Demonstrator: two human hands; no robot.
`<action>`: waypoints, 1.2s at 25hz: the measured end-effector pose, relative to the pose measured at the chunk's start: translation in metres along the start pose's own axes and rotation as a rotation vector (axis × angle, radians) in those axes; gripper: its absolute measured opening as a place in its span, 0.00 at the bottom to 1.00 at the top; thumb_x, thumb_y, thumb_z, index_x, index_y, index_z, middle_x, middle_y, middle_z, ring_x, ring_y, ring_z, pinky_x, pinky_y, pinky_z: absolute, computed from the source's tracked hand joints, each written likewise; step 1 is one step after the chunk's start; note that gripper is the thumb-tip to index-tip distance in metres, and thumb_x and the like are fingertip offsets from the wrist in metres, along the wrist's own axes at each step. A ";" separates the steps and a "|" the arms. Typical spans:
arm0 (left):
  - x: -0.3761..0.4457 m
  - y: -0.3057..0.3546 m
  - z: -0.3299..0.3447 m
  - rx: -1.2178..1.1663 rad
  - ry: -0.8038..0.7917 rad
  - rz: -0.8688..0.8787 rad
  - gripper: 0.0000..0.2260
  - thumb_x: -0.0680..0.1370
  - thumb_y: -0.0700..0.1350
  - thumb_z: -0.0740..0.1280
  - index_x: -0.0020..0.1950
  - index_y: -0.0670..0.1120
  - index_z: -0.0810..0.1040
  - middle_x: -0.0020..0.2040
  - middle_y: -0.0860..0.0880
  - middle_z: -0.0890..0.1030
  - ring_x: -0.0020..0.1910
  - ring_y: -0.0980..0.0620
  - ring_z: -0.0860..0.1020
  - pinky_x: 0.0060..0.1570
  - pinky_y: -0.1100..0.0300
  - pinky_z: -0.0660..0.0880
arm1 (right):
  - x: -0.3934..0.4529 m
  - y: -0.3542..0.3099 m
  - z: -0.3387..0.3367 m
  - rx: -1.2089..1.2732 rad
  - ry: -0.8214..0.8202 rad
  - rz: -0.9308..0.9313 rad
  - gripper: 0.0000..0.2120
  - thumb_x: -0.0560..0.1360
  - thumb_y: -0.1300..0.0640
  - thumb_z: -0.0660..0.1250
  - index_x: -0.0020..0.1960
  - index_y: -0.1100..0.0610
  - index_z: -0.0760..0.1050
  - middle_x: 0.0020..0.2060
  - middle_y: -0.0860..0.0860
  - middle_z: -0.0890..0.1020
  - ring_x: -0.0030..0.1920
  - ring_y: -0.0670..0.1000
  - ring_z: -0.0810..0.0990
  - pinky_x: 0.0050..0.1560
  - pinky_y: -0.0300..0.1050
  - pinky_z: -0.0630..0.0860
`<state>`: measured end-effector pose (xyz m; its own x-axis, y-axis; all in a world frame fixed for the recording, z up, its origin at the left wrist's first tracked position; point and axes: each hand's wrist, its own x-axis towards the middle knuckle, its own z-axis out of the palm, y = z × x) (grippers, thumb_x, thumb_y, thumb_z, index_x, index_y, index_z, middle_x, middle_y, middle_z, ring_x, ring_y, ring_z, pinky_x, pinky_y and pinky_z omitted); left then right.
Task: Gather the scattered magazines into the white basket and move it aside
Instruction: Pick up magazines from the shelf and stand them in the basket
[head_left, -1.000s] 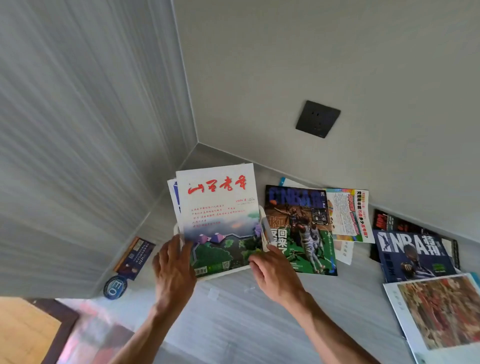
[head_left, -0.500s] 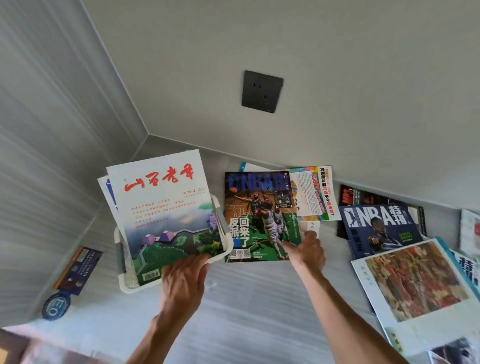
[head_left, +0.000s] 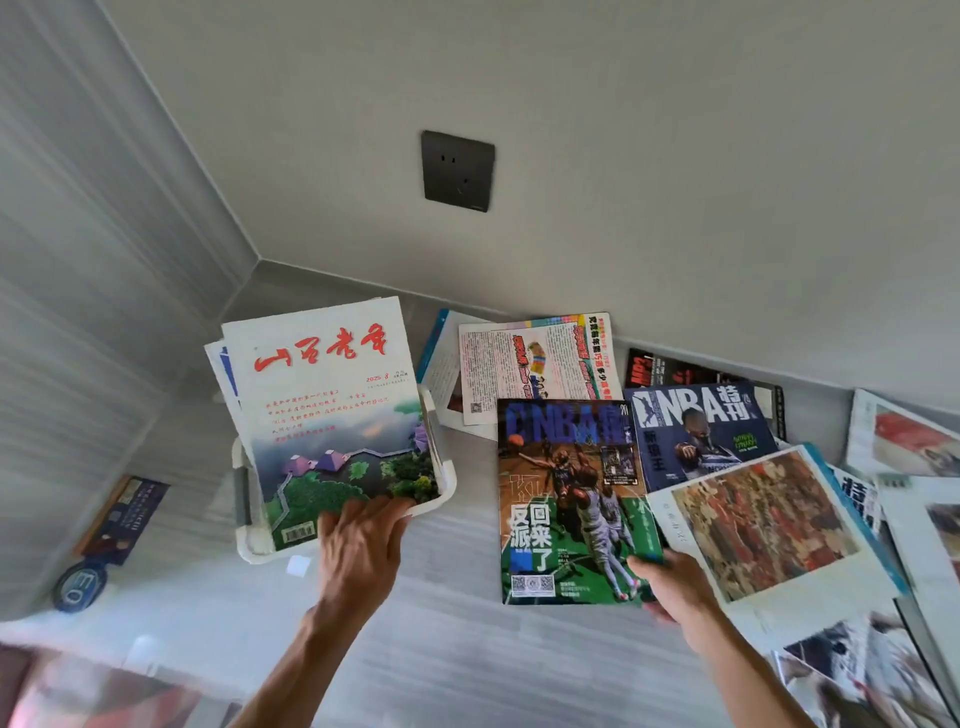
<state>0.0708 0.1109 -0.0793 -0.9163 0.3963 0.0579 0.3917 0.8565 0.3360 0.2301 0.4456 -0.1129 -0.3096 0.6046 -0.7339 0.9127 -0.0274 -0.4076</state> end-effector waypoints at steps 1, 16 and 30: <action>-0.008 0.011 0.005 0.007 -0.025 0.015 0.12 0.77 0.51 0.56 0.49 0.54 0.80 0.40 0.55 0.83 0.37 0.47 0.76 0.39 0.56 0.61 | -0.002 0.002 -0.005 -0.058 -0.002 -0.001 0.16 0.72 0.51 0.72 0.51 0.62 0.77 0.42 0.59 0.83 0.34 0.55 0.82 0.39 0.56 0.82; -0.016 0.142 -0.010 -1.324 -0.166 -0.358 0.23 0.72 0.28 0.69 0.64 0.43 0.74 0.54 0.48 0.84 0.53 0.51 0.81 0.49 0.58 0.78 | -0.062 0.012 -0.057 0.447 -0.372 -0.503 0.22 0.70 0.57 0.73 0.63 0.44 0.76 0.53 0.49 0.86 0.53 0.48 0.83 0.50 0.34 0.78; -0.038 0.115 -0.004 -0.949 -0.064 -0.338 0.15 0.73 0.31 0.71 0.36 0.51 0.80 0.32 0.57 0.83 0.34 0.58 0.78 0.37 0.67 0.75 | -0.065 -0.020 -0.049 0.161 -0.107 -0.547 0.07 0.72 0.60 0.75 0.42 0.61 0.77 0.35 0.56 0.82 0.38 0.55 0.80 0.40 0.36 0.76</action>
<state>0.1499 0.1931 -0.0396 -0.9499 0.2220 -0.2200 -0.1418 0.3210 0.9364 0.2454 0.4463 -0.0306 -0.7579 0.4815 -0.4401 0.5625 0.1407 -0.8147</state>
